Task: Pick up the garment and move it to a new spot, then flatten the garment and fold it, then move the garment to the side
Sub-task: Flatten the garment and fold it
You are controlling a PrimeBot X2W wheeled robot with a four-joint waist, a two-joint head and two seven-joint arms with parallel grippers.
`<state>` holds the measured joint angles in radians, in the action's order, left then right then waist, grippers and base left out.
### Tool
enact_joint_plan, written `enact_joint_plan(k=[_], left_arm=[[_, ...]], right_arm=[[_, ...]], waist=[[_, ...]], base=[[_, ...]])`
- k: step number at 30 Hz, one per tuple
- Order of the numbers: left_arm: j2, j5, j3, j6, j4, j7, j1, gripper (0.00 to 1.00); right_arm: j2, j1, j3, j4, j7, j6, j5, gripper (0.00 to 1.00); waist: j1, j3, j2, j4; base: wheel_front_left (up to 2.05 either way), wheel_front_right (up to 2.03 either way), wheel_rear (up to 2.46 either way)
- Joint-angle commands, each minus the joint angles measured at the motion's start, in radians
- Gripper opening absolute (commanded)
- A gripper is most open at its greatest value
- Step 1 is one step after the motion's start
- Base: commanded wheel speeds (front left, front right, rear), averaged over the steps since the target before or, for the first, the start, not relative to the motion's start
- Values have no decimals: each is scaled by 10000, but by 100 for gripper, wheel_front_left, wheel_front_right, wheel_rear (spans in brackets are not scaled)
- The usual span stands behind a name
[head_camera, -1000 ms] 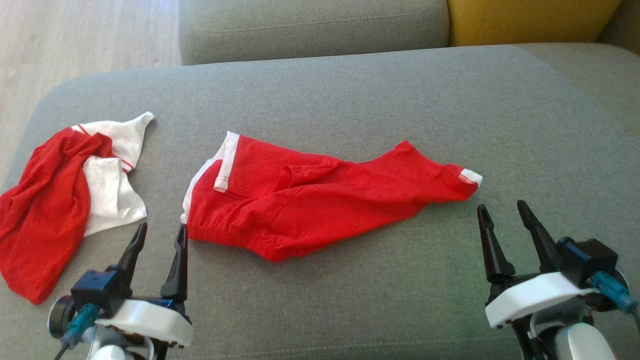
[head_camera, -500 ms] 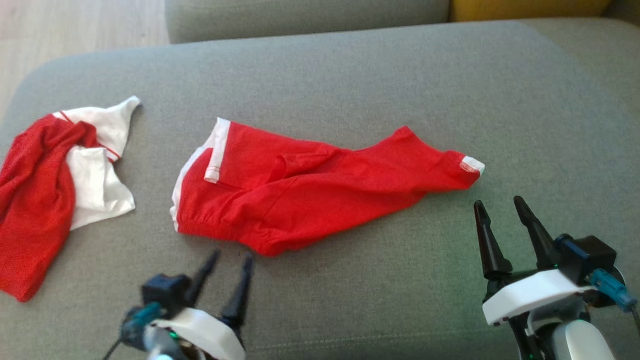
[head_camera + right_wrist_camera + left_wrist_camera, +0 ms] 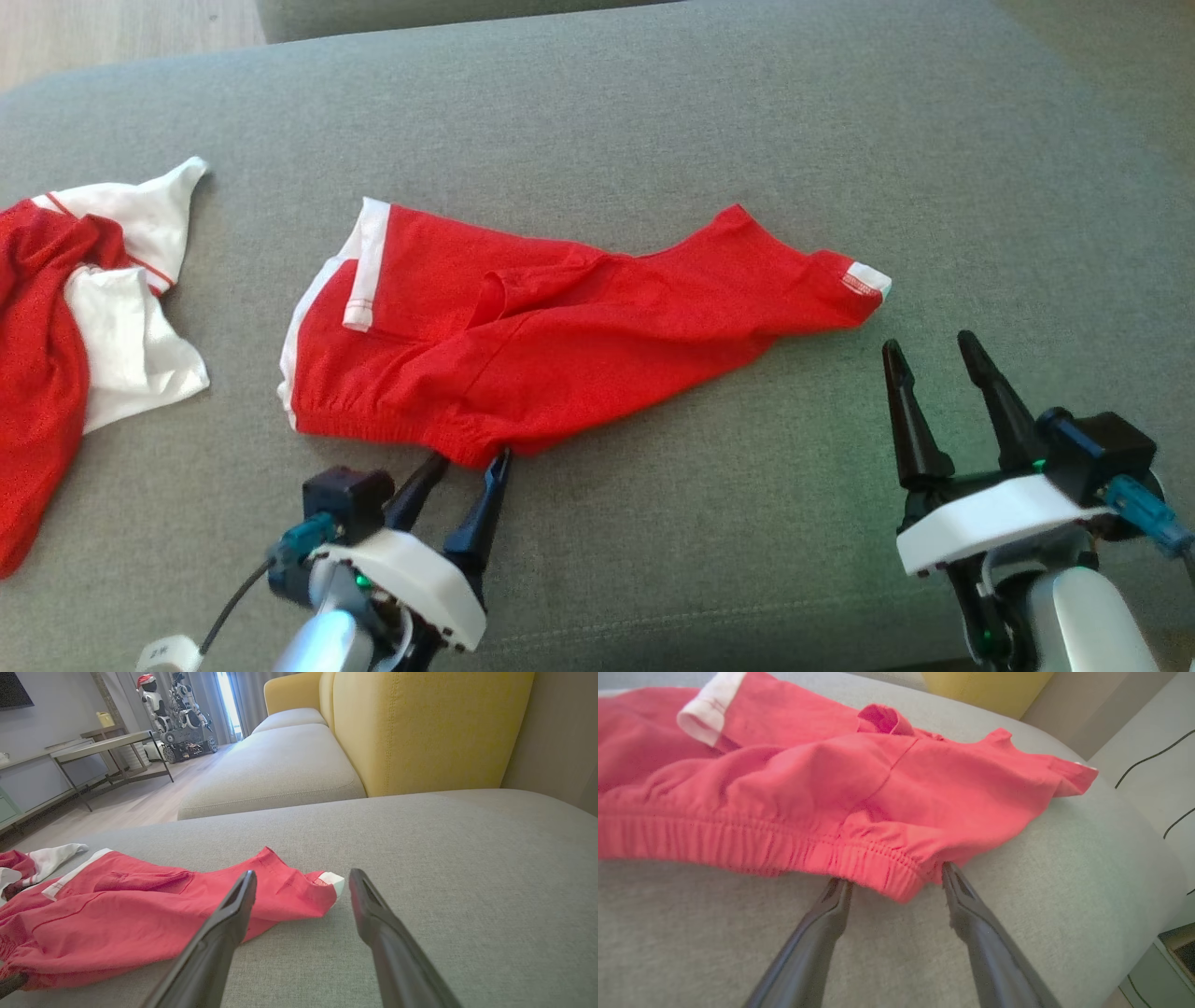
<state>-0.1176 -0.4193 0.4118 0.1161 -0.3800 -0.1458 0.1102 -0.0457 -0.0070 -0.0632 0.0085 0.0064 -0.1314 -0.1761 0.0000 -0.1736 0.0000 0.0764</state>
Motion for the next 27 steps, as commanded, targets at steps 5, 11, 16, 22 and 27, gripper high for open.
enact_joint_plan(k=[5,11,16,22,27], left_arm=[[-273,-35,135,98,805,-222,586,0],[-772,168,696,116,2644,751,719,0],[-1294,-47,1199,131,4778,2027,919,0],[-1893,-517,1484,138,6899,3248,1265,0],[-2210,-810,912,-134,7456,3741,1477,0]], right_arm=[[-45,-388,-187,-260,-192,7,-41,100],[-45,-325,-49,-176,-270,7,-171,100],[-45,-332,33,-95,-322,7,-292,100],[-45,-378,85,25,-427,7,-480,100],[-45,-436,69,129,-553,7,-635,100]], waist=[[0,-19,0,11],[0,55,0,-184],[0,112,0,-333],[0,153,0,-327],[0,61,0,-141]], base=[[0,0,0],[0,0,0],[0,0,0],[0,0,0],[0,0,0]])
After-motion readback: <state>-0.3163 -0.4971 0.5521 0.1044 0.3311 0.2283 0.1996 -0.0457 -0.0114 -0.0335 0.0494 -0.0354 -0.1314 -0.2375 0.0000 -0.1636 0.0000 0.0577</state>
